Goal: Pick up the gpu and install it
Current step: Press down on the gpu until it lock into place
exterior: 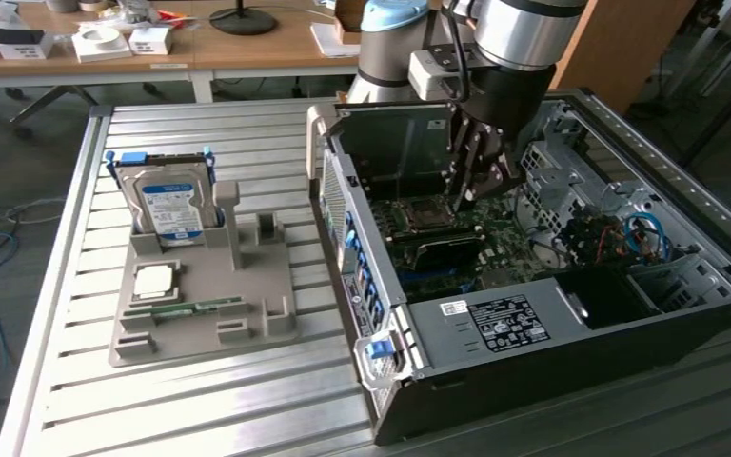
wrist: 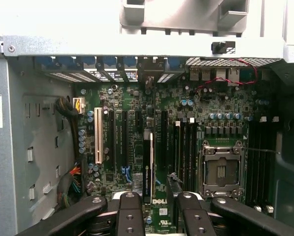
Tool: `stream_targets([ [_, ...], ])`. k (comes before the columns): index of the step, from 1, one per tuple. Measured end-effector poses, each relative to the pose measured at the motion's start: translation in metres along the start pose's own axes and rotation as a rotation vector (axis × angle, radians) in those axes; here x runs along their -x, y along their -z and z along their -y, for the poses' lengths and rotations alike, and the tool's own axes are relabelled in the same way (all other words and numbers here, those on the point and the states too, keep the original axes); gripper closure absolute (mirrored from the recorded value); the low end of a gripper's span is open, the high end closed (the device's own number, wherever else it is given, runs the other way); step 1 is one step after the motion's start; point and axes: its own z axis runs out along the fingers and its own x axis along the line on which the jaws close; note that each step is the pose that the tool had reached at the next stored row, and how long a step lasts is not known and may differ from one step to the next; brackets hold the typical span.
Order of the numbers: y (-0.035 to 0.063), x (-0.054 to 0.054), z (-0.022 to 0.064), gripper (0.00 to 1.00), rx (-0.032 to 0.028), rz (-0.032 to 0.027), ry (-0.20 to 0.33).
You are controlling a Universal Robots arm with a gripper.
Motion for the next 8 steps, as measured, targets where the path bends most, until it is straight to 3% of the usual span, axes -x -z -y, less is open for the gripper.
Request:
stream_targets([
  [8,0.0,0.0,0.0,0.67,0.0,0.0,0.0],
])
